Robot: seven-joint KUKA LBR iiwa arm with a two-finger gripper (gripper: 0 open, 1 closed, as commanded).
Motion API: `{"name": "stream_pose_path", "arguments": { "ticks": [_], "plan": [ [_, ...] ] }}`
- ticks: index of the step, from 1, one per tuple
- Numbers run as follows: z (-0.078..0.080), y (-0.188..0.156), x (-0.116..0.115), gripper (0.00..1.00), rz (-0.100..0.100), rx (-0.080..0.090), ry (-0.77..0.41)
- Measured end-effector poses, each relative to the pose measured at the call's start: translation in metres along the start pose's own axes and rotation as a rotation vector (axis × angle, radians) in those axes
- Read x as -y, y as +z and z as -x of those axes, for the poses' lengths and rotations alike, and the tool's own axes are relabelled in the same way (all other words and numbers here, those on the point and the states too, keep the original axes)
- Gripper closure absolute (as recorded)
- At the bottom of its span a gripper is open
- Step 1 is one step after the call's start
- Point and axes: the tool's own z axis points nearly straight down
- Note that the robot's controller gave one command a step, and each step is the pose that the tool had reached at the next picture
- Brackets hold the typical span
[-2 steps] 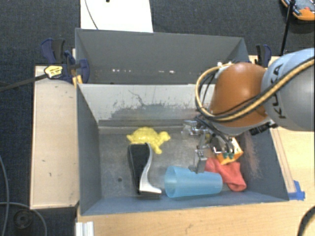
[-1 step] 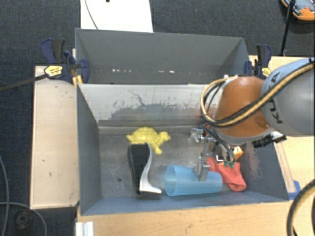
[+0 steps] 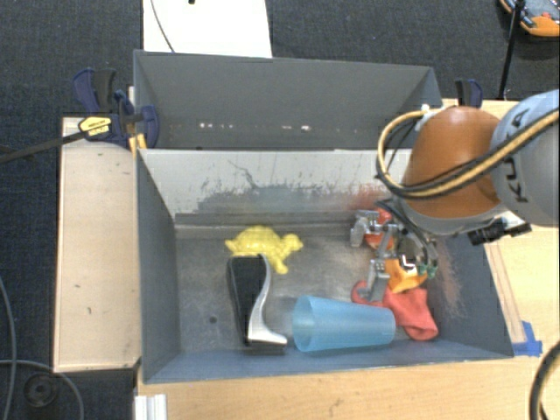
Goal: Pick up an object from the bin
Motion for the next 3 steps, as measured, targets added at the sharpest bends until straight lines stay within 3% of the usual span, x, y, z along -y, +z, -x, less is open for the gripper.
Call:
{"name": "stream_pose_path", "arguments": {
  "ticks": [1, 2, 3],
  "plan": [
    [0.019, 0.009, 0.039, 0.00, -0.001, 0.025, -0.094],
    [-0.001, 0.054, 0.050, 0.00, 0.000, 0.008, 0.003],
    [0.004, 0.058, 0.069, 0.00, 0.002, 0.009, 0.205]
  ]
}}
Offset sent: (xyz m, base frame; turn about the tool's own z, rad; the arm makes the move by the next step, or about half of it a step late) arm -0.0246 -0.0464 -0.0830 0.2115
